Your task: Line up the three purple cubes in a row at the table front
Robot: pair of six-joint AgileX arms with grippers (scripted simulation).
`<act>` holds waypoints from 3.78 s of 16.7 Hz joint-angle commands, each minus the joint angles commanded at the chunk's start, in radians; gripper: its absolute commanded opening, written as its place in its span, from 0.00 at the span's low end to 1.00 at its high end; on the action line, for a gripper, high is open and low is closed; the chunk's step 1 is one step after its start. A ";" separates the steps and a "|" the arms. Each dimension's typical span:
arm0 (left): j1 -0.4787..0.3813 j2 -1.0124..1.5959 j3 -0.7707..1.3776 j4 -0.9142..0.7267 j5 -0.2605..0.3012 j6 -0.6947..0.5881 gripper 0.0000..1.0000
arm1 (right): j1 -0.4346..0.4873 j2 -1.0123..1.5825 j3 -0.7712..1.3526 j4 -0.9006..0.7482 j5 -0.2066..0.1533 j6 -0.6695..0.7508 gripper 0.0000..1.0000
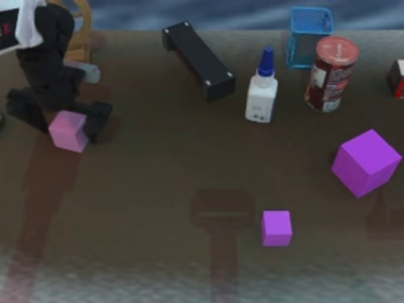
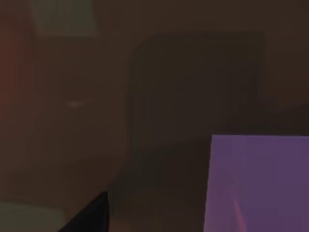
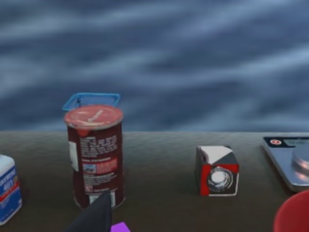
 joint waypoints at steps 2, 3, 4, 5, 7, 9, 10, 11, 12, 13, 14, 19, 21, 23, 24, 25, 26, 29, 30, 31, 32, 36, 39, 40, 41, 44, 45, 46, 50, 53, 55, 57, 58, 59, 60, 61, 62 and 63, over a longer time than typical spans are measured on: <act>0.000 0.003 -0.006 0.007 0.000 0.000 1.00 | 0.000 0.000 0.000 0.000 0.000 0.000 1.00; 0.000 0.003 -0.006 0.007 0.000 0.000 1.00 | 0.000 0.000 0.000 0.000 0.000 0.000 1.00; 0.000 0.003 -0.006 0.007 0.000 0.000 1.00 | 0.000 0.000 0.000 0.000 0.000 0.000 1.00; 0.000 0.003 -0.006 0.007 0.000 0.000 0.92 | 0.000 0.000 0.000 0.000 0.000 0.000 1.00; 0.000 0.003 -0.006 0.007 0.000 0.000 0.77 | 0.000 0.000 0.000 0.000 0.000 0.000 1.00; 0.000 0.003 -0.006 0.007 0.000 0.000 0.62 | 0.000 0.000 0.000 0.000 0.000 0.000 1.00; 0.000 0.003 -0.006 0.007 0.000 0.000 0.55 | 0.000 0.000 0.000 0.000 0.000 0.000 1.00; 0.000 0.003 -0.006 0.007 0.000 0.000 0.47 | 0.000 0.000 0.000 0.000 0.000 0.000 1.00; 0.000 0.003 -0.006 0.007 0.000 0.000 0.40 | 0.000 0.000 0.000 0.000 0.000 0.000 1.00; 0.000 0.003 -0.006 0.007 0.000 0.000 0.32 | 0.000 0.000 0.000 0.000 0.000 0.000 1.00; 0.000 0.003 -0.006 0.007 0.000 0.000 0.25 | 0.000 0.000 0.000 0.000 0.000 0.000 1.00; 0.000 0.003 -0.006 0.007 0.000 0.000 0.00 | 0.000 0.000 0.000 0.000 0.000 0.000 1.00; 0.000 0.003 -0.006 0.007 0.000 0.000 0.00 | 0.000 0.000 0.000 0.000 0.000 0.000 1.00; 0.000 0.003 -0.006 0.007 0.000 0.000 0.00 | 0.000 0.000 0.000 0.000 0.000 0.000 1.00; 0.000 0.003 -0.006 0.007 0.000 0.000 0.00 | 0.000 0.000 0.000 0.000 0.000 0.000 1.00; 0.000 0.003 -0.006 0.007 0.000 0.000 0.00 | 0.000 0.000 0.000 0.000 0.000 0.000 1.00; -0.002 -0.020 -0.001 0.001 0.004 -0.001 0.00 | 0.000 0.000 0.000 0.000 0.000 0.000 1.00; 0.000 -0.028 0.034 -0.041 0.007 0.000 0.00 | 0.000 0.000 0.000 0.000 0.000 0.000 1.00; 0.002 -0.036 0.058 -0.073 0.008 0.001 0.00 | 0.000 0.000 0.000 0.000 0.000 0.000 1.00; 0.004 -0.045 0.083 -0.110 0.007 0.000 0.00 | 0.000 0.000 0.000 0.000 0.000 0.000 1.00; 0.008 -0.055 0.110 -0.150 0.007 0.000 0.00 | 0.000 0.000 0.000 0.000 0.000 0.000 1.00; 0.017 -0.082 0.170 -0.233 0.004 -0.003 0.00 | 0.000 0.000 0.000 0.000 0.000 0.000 1.00; 0.011 -0.079 0.169 -0.230 0.003 -0.001 0.00 | 0.000 0.000 0.000 0.000 0.000 0.000 1.00; 0.009 -0.079 0.168 -0.230 0.003 -0.003 0.00 | 0.000 0.000 0.000 0.000 0.000 0.000 1.00; -0.001 -0.082 0.166 -0.229 0.003 -0.013 0.00 | 0.000 0.000 0.000 0.000 0.000 0.000 1.00; -0.085 -0.104 0.142 -0.221 0.002 -0.110 0.00 | 0.000 0.000 0.000 0.000 0.000 0.000 1.00; -0.127 -0.116 0.127 -0.218 0.001 -0.164 0.00 | 0.000 0.000 0.000 0.000 0.000 0.000 1.00; -0.174 -0.128 0.108 -0.215 -0.001 -0.227 0.00 | 0.000 0.000 0.000 0.000 0.000 0.000 1.00; -0.397 -0.189 0.006 -0.204 -0.004 -0.573 0.00 | 0.000 0.000 0.000 0.000 0.000 0.000 1.00; -0.566 -0.246 -0.078 -0.189 -0.008 -0.826 0.00 | 0.000 0.000 0.000 0.000 0.000 0.000 1.00; -0.661 -0.285 -0.123 -0.175 -0.012 -0.947 0.00 | 0.000 0.000 0.000 0.000 0.000 0.000 1.00; -0.731 -0.318 -0.157 -0.161 -0.017 -1.026 0.00 | 0.000 0.000 0.000 0.000 0.000 0.000 1.00; -0.755 -0.331 -0.168 -0.156 -0.020 -1.050 0.00 | 0.000 0.000 0.000 0.000 0.000 0.000 1.00; -0.766 -0.337 -0.174 -0.152 -0.021 -1.063 0.00 | 0.000 0.000 0.000 0.000 0.000 0.000 1.00; -0.769 -0.339 -0.175 -0.152 -0.021 -1.065 0.00 | 0.000 0.000 0.000 0.000 0.000 0.000 1.00; -0.769 -0.339 -0.175 -0.152 -0.021 -1.065 0.00 | 0.000 0.000 0.000 0.000 0.000 0.000 1.00; -0.769 -0.339 -0.175 -0.152 -0.021 -1.065 0.00 | 0.000 0.000 0.000 0.000 0.000 0.000 1.00; -0.765 -0.335 -0.172 -0.154 -0.020 -1.062 0.00 | 0.000 0.000 0.000 0.000 0.000 0.000 1.00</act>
